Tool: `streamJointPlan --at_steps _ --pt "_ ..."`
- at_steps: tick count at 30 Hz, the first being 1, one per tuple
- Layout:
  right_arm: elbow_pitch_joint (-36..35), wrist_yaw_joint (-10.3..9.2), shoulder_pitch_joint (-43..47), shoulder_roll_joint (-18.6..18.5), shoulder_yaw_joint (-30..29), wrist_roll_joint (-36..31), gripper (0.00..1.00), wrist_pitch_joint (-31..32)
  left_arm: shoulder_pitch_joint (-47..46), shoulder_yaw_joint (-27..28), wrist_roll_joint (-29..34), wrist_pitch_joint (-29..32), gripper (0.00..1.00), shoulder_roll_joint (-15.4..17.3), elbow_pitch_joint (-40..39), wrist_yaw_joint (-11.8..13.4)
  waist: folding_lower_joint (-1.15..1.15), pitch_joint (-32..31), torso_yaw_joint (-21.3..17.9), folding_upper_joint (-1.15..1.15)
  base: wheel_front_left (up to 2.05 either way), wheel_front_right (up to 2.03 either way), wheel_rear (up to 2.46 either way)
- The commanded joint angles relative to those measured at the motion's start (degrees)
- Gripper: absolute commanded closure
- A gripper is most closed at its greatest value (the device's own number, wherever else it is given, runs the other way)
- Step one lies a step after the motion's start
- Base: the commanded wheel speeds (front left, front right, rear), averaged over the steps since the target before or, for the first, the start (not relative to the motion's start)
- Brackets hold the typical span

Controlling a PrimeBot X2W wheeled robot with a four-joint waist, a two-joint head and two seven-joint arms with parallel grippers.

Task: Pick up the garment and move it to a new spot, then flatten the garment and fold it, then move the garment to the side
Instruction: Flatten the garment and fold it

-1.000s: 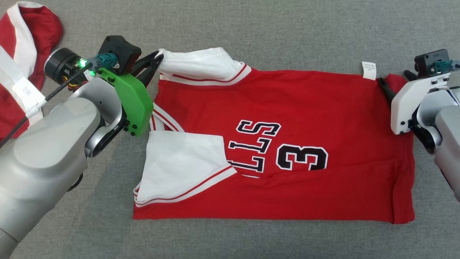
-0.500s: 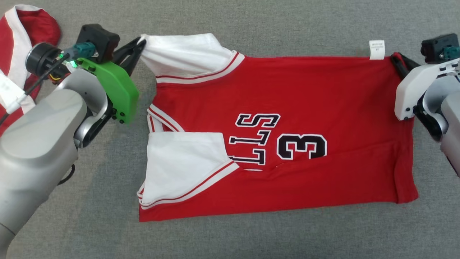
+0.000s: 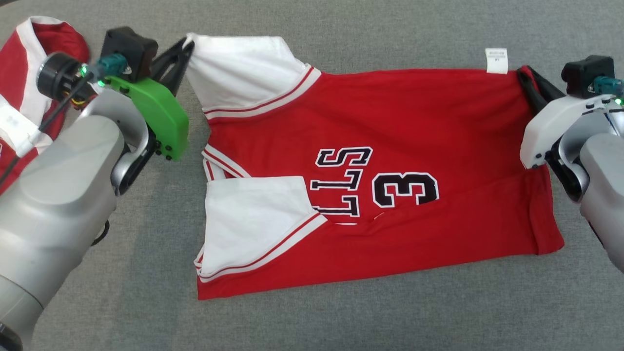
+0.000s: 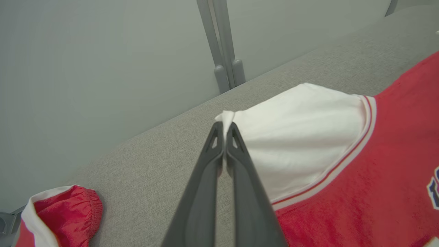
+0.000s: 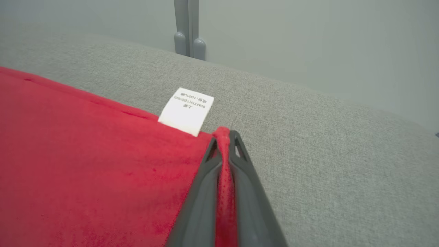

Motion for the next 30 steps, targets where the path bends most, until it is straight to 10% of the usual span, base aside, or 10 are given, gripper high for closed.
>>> streamJointPlan --at_steps 1,30 --pt "-0.44 -0.13 1.55 -0.5 0.42 1.07 1.0 -0.56 1.62 -0.36 -0.22 -0.34 1.0 0.25 -0.29 -0.57 0.0 -2.15 0.78 0.0 0.0 0.0 0.0" --pt "-18.4 -0.13 24.22 -15.06 8.36 13.87 1.0 7.63 28.18 -8.04 -0.85 16.72 1.0 21.01 -40.92 3.3 0.0 -12.39 4.03 0.0 0.0 0.0 0.0"
